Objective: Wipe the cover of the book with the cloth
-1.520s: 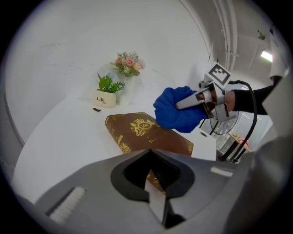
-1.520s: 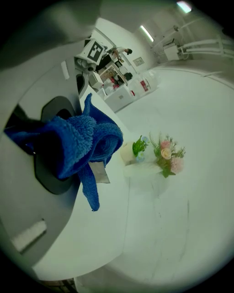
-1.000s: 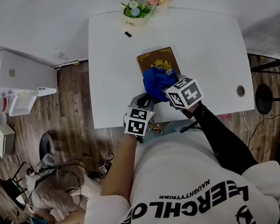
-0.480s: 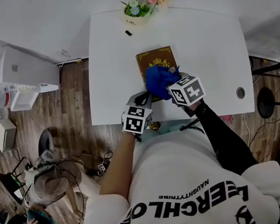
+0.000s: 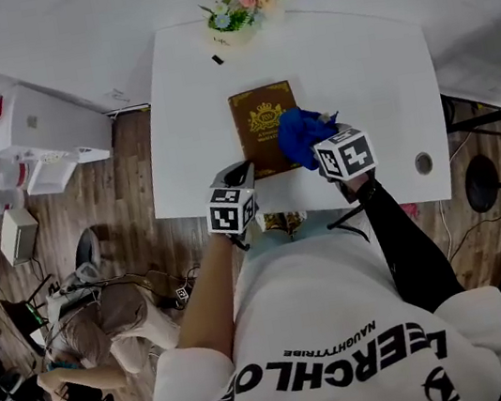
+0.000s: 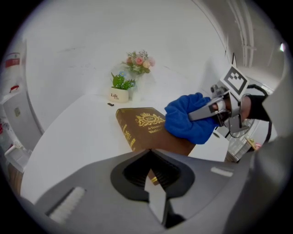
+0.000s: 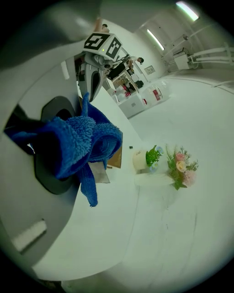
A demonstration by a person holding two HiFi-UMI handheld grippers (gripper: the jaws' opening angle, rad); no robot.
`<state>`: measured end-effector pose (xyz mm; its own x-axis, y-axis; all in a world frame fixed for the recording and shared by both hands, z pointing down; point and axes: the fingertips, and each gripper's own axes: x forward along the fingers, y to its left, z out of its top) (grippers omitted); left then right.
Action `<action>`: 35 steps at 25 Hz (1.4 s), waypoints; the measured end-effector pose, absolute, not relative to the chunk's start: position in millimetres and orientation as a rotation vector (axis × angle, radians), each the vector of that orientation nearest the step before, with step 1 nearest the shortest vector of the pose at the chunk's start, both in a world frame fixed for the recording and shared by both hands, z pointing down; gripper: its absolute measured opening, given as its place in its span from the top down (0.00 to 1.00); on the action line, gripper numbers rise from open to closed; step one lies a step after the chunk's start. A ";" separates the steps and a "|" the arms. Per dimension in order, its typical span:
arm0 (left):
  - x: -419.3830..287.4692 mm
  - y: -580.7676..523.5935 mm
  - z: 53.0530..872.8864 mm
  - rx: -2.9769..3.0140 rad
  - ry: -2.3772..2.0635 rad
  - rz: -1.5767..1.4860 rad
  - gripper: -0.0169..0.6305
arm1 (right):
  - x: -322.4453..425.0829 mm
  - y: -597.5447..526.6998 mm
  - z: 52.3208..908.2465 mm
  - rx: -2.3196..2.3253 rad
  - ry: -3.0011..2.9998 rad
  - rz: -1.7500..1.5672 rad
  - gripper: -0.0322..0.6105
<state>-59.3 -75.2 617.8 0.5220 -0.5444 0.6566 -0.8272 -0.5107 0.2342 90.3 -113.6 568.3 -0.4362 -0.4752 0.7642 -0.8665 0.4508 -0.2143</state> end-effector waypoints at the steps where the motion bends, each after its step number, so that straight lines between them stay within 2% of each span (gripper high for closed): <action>1: -59.0 -75.4 617.6 2.225 -1.125 0.699 0.88 | 99.6 -113.3 568.0 1.135 -2.073 0.810 0.79; 8: -60.6 -76.1 618.1 2.204 -1.199 0.727 0.88 | 155.5 -107.1 578.3 1.243 -2.011 0.842 0.79; 13: -61.0 -75.0 617.6 2.187 -1.227 0.742 0.88 | 152.7 -100.9 566.4 1.235 -2.074 0.836 0.79; 22: -63.7 -69.3 611.9 2.223 -1.190 0.709 0.88 | 73.7 -92.7 519.7 1.071 -2.308 0.824 0.79; 30: -90.2 -57.8 606.3 2.239 -1.159 0.714 0.88 | -12.5 -78.5 533.8 0.892 -2.307 0.851 0.79; 35: -97.4 -56.1 606.5 2.247 -1.120 0.734 0.88 | -35.0 -68.3 558.8 0.824 -2.207 0.827 0.79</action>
<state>-97.4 -56.1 606.5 0.5112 -0.5450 0.6646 -0.8269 -0.5228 0.2072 -35.0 -68.3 558.8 -0.6028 -0.3259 0.7283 -0.7242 0.6066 -0.3280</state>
